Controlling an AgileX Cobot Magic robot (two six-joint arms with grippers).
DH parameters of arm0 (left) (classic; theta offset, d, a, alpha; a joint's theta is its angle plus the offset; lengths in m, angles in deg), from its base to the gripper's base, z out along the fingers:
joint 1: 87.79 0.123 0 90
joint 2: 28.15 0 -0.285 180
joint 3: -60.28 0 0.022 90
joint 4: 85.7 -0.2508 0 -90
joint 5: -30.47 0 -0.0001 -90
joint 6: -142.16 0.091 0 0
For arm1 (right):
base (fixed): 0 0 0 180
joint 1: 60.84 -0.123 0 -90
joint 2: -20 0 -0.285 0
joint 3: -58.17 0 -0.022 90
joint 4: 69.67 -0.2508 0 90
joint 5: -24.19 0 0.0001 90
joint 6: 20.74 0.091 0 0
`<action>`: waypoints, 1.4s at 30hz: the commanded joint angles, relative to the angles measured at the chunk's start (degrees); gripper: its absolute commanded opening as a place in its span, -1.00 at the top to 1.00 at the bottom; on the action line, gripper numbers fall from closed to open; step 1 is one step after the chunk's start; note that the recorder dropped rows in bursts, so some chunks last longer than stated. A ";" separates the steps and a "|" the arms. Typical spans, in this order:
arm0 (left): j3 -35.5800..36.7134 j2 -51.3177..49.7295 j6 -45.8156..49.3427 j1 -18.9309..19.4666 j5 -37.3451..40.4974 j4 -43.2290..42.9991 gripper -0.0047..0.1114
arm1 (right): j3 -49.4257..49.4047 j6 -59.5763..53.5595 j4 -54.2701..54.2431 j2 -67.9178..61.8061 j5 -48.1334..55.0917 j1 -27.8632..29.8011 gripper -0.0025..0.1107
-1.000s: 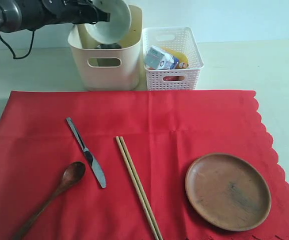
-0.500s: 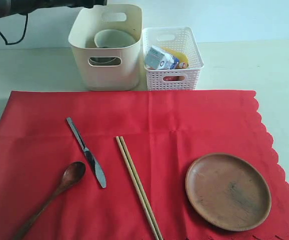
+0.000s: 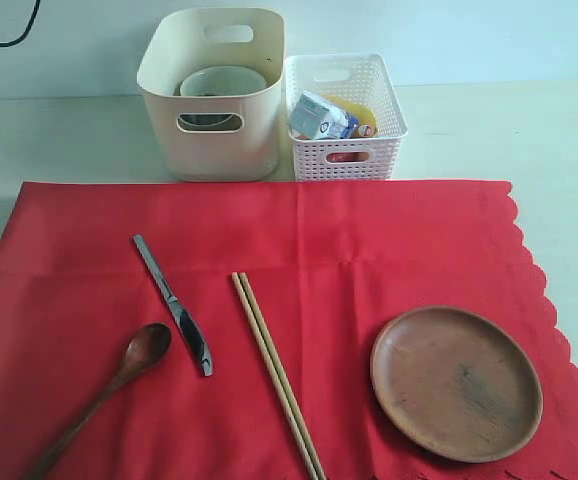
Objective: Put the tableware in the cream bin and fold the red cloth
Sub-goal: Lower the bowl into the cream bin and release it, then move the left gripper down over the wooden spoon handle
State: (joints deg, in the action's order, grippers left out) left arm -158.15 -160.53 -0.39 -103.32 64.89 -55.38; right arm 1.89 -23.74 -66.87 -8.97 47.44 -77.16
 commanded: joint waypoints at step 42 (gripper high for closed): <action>26.35 13.72 -15.64 0.12 35.54 -13.76 0.33 | -0.17 0.09 0.14 0.42 -0.90 0.04 0.96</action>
State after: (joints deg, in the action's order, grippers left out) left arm -134.75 -149.14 -15.66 -103.32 100.40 -68.47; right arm 1.89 -23.74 -66.87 -8.97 47.34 -77.16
